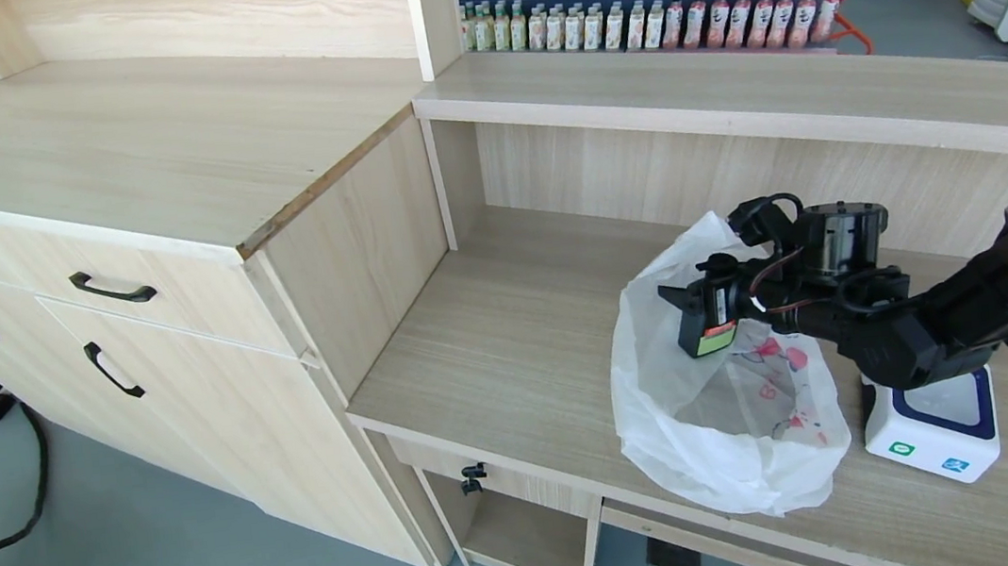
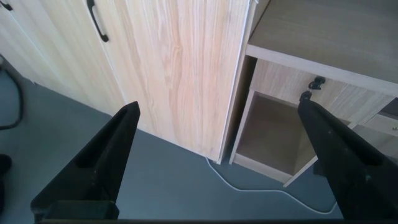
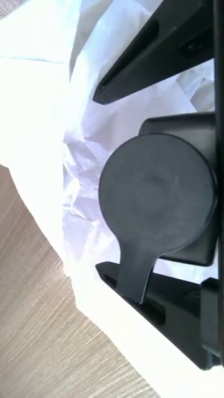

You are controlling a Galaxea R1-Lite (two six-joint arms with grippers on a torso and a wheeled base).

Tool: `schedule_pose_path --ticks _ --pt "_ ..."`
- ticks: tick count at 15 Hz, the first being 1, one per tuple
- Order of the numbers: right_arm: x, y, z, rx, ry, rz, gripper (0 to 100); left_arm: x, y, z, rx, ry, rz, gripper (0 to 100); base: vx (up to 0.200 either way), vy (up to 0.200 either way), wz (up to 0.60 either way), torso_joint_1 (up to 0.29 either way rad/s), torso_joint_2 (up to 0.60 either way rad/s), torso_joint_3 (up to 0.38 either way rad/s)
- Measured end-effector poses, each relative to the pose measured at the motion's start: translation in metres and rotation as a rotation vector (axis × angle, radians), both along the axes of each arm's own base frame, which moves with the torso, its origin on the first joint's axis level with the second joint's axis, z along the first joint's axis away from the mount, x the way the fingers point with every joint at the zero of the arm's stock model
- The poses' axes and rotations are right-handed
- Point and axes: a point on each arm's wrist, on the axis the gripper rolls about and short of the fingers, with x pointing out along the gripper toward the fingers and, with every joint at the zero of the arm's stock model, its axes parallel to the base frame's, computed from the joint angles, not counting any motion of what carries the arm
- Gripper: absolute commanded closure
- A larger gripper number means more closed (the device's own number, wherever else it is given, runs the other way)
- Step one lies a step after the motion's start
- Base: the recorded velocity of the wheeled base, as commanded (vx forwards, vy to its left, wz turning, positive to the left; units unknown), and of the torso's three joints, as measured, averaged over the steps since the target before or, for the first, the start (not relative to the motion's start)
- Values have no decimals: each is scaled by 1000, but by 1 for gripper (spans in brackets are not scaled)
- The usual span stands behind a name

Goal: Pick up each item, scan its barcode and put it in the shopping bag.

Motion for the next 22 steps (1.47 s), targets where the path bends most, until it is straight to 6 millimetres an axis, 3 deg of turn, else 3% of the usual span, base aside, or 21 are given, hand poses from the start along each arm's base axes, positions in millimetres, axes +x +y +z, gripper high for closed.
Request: schedule_pose_path --ticks 2,5,9,13,16,18,22 --pt "-3 0 10 5 -20 15 0 0 0 0 0 0 0 0 0 0 0 0 0 0" --pt "-24 -1 50 2 -87 56 0 0 0 0 0 0 0 0 0 0 0 0 0 0" --pt "-74 -13 109 -45 -173 62 0 0 0 0 0 0 0 0 0 0 0 0 0 0" --pt "-139 -44 156 -170 -258 33 0 0 0 0 0 0 0 0 0 0 -600 0 2 1" --pt "-160 -64 186 -224 -378 -8 0 0 0 0 0 0 0 0 0 0 -600 6 5 5" --pt "-165 -71 195 -234 -406 -44 0 0 0 0 0 0 0 0 0 0 -600 -2 2 5" --pt "-160 -86 191 -239 -340 -161 0 0 0 0 0 0 0 0 0 0 -450 3 3 1"
